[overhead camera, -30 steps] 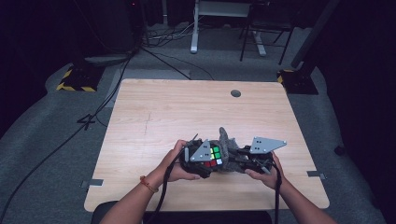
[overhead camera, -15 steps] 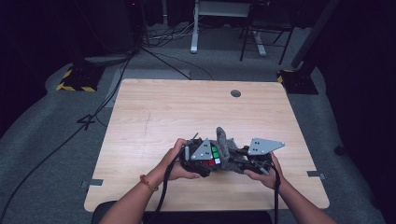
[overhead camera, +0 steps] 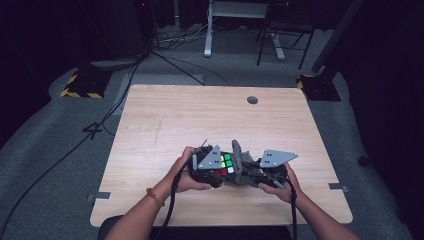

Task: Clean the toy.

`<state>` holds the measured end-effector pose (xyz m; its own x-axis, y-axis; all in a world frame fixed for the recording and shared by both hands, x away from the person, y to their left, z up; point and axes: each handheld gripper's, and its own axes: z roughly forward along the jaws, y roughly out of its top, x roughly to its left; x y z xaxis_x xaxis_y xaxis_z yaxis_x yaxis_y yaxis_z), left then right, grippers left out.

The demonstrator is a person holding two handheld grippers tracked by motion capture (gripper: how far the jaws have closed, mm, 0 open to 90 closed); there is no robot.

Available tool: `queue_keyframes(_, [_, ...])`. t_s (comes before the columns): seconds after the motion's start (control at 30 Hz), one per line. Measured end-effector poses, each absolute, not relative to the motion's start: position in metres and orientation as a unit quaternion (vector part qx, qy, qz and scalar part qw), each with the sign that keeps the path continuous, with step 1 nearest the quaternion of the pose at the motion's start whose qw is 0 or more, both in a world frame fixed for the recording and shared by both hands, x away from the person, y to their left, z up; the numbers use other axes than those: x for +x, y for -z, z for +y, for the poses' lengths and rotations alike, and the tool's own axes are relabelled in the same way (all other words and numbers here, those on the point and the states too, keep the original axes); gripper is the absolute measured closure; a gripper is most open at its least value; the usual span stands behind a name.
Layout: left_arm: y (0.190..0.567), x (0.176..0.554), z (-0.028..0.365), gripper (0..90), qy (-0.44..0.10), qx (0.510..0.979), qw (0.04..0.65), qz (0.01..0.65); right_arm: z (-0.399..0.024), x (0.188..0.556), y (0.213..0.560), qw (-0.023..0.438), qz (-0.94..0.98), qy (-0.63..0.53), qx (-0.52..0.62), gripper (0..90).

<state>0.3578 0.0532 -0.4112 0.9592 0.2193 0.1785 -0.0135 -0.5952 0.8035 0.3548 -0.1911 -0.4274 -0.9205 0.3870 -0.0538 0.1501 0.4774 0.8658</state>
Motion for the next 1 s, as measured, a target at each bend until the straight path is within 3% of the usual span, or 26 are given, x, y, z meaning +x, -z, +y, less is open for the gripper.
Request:
queue_keyframes(0.6, [0.427, 0.36, 0.035, 33.2, -0.134, 0.909, 0.392, 0.053, -0.189, 0.343, 0.414, 0.147, 0.839, -0.507, 0.134, 76.4])
queue_keyframes(1.0, [0.408, 0.355, 0.05, 33.4, -0.154, 0.878, 0.45, 0.055, -0.197, 0.361, 0.433, 0.125, 0.845, -0.49, 0.171, 75.6])
